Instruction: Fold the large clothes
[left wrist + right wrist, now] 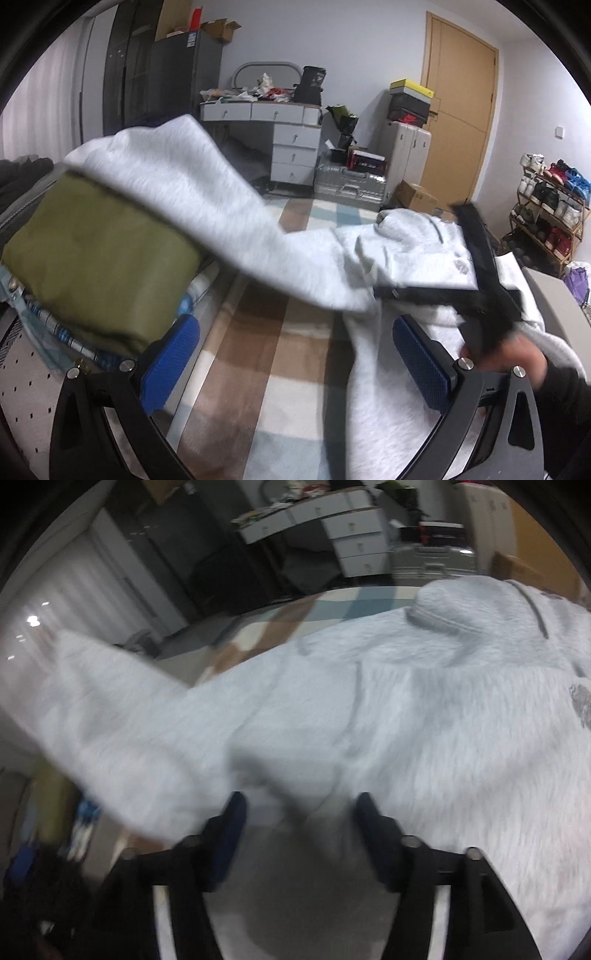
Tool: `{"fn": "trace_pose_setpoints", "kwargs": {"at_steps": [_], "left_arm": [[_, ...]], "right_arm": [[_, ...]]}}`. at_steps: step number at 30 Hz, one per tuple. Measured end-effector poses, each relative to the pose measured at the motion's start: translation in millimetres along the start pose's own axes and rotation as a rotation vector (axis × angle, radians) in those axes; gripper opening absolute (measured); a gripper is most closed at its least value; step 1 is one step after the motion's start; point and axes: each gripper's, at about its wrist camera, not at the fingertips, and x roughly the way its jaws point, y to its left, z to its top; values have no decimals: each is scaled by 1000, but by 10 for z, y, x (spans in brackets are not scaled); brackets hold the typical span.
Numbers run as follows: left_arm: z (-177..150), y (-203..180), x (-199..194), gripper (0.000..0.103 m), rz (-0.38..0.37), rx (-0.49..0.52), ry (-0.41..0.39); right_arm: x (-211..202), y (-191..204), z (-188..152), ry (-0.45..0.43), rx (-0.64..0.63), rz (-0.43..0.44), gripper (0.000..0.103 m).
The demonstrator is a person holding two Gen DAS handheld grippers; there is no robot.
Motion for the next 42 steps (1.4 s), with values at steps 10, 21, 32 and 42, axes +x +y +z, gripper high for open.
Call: {"fn": "trace_pose_setpoints", "kwargs": {"at_steps": [10,21,32,42], "left_arm": [[613,-1167,786,102,-209,276,51],[76,-2289,2518,102,-120,430,450],[247,-2565,2153,102,-247,433,365],[358,-4105,2549,102,-447,678,332]], "right_arm": [[-1432,-1068,-259,-170,137,-333,76],[-1448,-2315,-629,-190,389,-504,84],[-2129,-2423,-951,-592,546,-247,92],[-2637,-1903,-1066,-940,408,-398,103]]}}
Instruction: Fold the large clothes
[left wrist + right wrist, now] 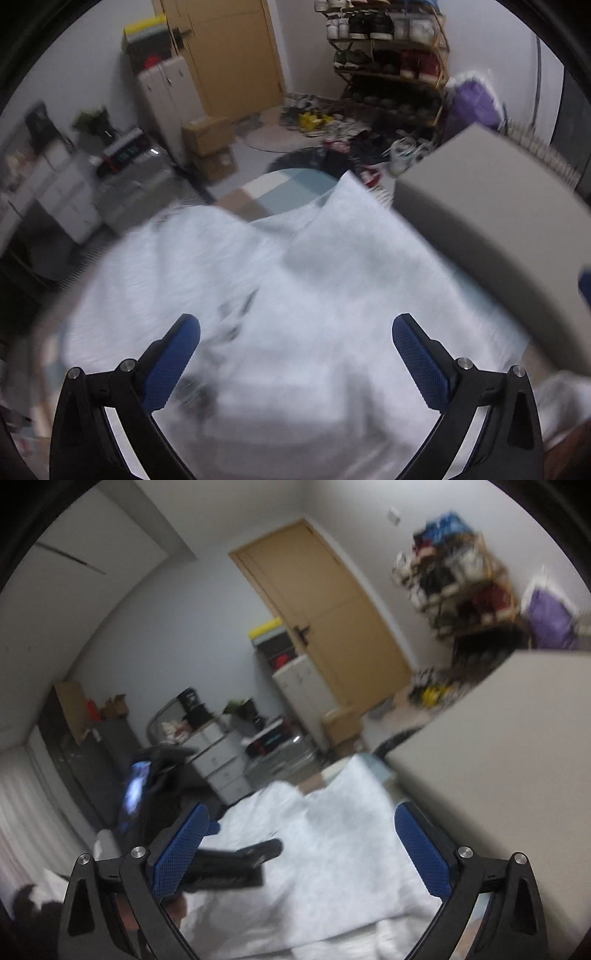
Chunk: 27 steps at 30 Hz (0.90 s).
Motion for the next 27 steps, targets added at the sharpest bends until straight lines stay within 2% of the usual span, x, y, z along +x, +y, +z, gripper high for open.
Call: {"fn": "trace_pose_setpoints", "kwargs": {"at_steps": [2,4,6,7,10,13,14,17,18,20,21,23,24,27], "left_arm": [[181,56,145,102,-152,-72,18],[337,-15,248,102,-332,-77,22],[420,-108,349,102,-426,-76,19],[472,-168,482,102,-462,-76,45],[548,-246,742,102,-528,-123,108],[488,-181,1005,100,-601,-241,195],[493,-165,944,101,-616,-251,157],[530,-86,796,101,-693,-308,170],[559,-76,675,101,-729,-300,138],[543,-49,531,101,-715,-292,70],[520,-35,575,101,-708,-300,88],[402,-3,790,99,-679,-365,197],[333,28,783,99,-685,-387,201],[230,46,364,99,-678,-310,141]], "right_arm": [[-38,24,-6,-54,-7,-20,103],[-60,27,23,-61,5,26,103],[-114,3,54,-77,16,38,103],[-136,-15,60,-94,26,30,103],[-163,-101,76,-105,71,29,103],[-181,-195,90,-76,120,46,103],[-183,-219,80,-67,130,50,103],[-173,-229,72,-48,136,61,103],[-189,-238,58,-47,135,67,103],[-218,-210,51,-59,124,71,103],[-225,-199,50,-64,118,73,103],[-226,-188,53,-71,103,70,103],[-218,-177,41,-69,94,61,103],[-144,-156,36,-41,82,57,103]]}}
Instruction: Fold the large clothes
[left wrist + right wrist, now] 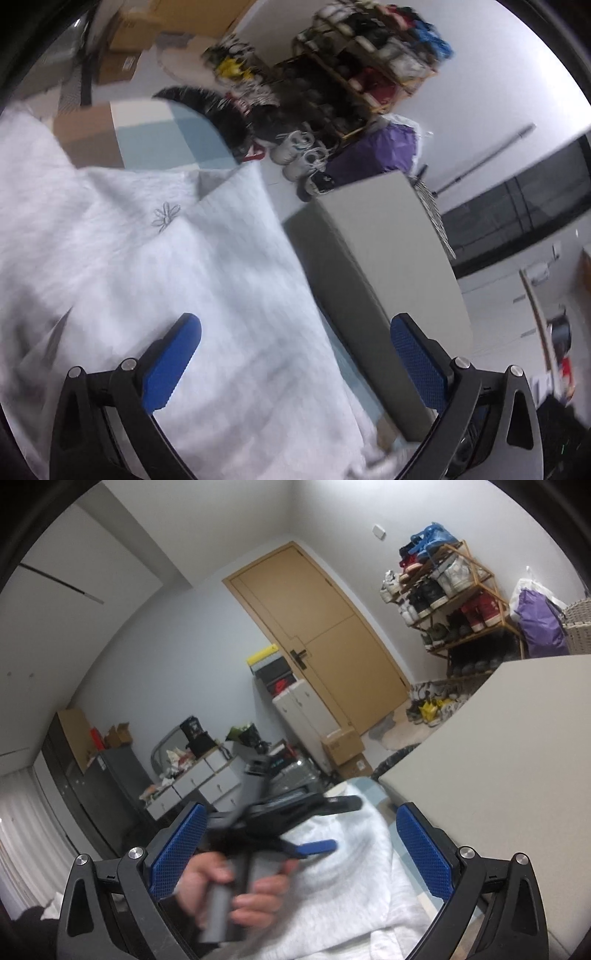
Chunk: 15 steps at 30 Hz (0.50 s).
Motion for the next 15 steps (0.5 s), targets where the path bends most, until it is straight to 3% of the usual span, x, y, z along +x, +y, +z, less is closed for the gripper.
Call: {"fn": "trace_pose_setpoints", "kwargs": {"at_steps": [2,5,10,12,15], "left_arm": [[-239,-180,-400,99,8,67,-50],[-808,-348,-1172,101,73,127,-206],[-2074,-511,-2273,101,286,235,-444],[-2536,-502,-2613,101,434,194,-523],[-3131,-343,-3064,101,562,22,-641]], "right_arm": [[26,-17,-3,8,-8,-3,103],[23,-15,-7,9,-23,0,103],[85,0,-59,41,-60,3,103],[140,28,-119,62,-85,-7,103],[220,134,-202,85,-156,-29,103]]}}
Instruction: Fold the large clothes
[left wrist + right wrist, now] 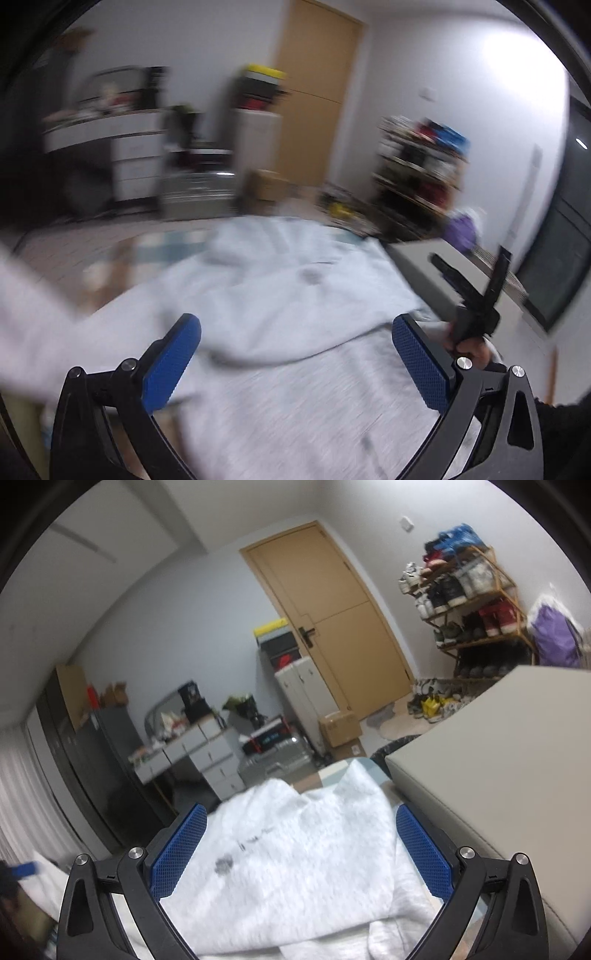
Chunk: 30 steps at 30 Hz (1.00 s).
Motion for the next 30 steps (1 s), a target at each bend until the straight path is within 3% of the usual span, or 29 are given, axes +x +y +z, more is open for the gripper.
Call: {"fn": "trace_pose_setpoints", "kwargs": {"at_steps": [6,11,14,16,18,21,24,27,29,30], "left_arm": [[-434,776,-744,101,286,-253,-116],[-392,1137,-836,101,371,-338,-136],[-167,1333,-833,101,421,-304,-133],[6,1526,-791,101,471,-341,-150],[65,1765,-829,101,454,-424,-184],[50,2132,-712,101,384,-543,-128],[48,2332,-458,100,305,-595,-80],[-15,2466,-334,92,306,-704,-95],[-111,2542,-275,48,373,-755,-70],[-144,2547,-243,38,412,-755,-71]], "right_arm": [[-155,584,-43,95,-143,1,103],[-521,1230,-182,169,-238,124,103],[-661,1488,-303,215,-252,163,103],[-729,1609,-382,246,-240,196,103],[-780,1682,-431,261,-222,221,103],[-851,1777,-512,270,-205,243,103],[-900,1833,-573,267,-211,254,103],[-925,1904,-619,260,-213,255,103],[-956,1934,-638,264,-207,266,103],[-952,1944,-651,268,-206,269,103]]}}
